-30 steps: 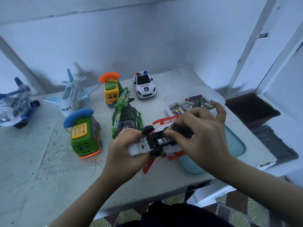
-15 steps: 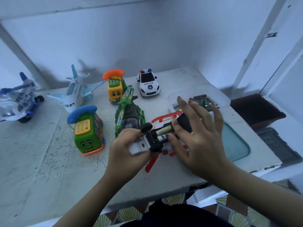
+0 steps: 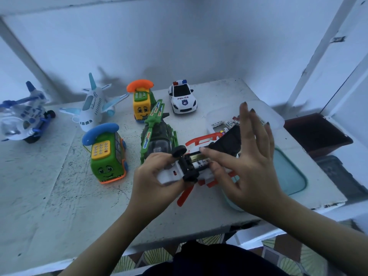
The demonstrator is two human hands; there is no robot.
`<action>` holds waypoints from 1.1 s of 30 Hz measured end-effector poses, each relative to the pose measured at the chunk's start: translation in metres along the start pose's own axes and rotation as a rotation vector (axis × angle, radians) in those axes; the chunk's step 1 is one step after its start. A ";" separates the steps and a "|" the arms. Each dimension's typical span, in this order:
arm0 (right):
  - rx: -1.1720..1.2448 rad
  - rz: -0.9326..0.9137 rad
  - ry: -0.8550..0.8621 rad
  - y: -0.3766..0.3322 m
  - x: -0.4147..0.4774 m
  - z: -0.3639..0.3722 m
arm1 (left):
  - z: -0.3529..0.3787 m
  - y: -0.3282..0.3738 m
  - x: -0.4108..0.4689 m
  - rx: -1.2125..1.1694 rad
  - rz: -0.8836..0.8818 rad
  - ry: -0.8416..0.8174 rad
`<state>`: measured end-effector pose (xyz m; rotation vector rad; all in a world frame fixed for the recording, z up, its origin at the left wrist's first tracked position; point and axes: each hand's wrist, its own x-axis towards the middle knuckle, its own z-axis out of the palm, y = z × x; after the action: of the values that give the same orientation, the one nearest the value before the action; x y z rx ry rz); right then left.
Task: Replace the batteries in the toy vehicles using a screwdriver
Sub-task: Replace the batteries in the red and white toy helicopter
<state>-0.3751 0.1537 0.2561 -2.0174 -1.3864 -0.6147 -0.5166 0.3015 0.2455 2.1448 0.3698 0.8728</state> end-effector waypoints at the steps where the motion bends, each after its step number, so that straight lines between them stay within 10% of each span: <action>1: 0.027 0.018 0.015 0.002 0.000 0.000 | 0.000 0.000 0.000 0.009 0.004 -0.005; 12: 1.068 0.483 0.063 -0.002 -0.001 -0.010 | -0.003 -0.001 0.000 0.024 0.035 -0.047; 20: 0.387 -0.087 -0.095 0.000 0.009 -0.004 | -0.004 -0.004 0.000 0.044 0.054 -0.064; 33: 0.224 -0.229 -0.175 -0.004 0.010 -0.007 | -0.004 -0.004 -0.001 -0.012 0.042 -0.047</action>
<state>-0.3752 0.1561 0.2690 -1.7830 -1.7245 -0.3642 -0.5198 0.3064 0.2440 2.1652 0.2961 0.8447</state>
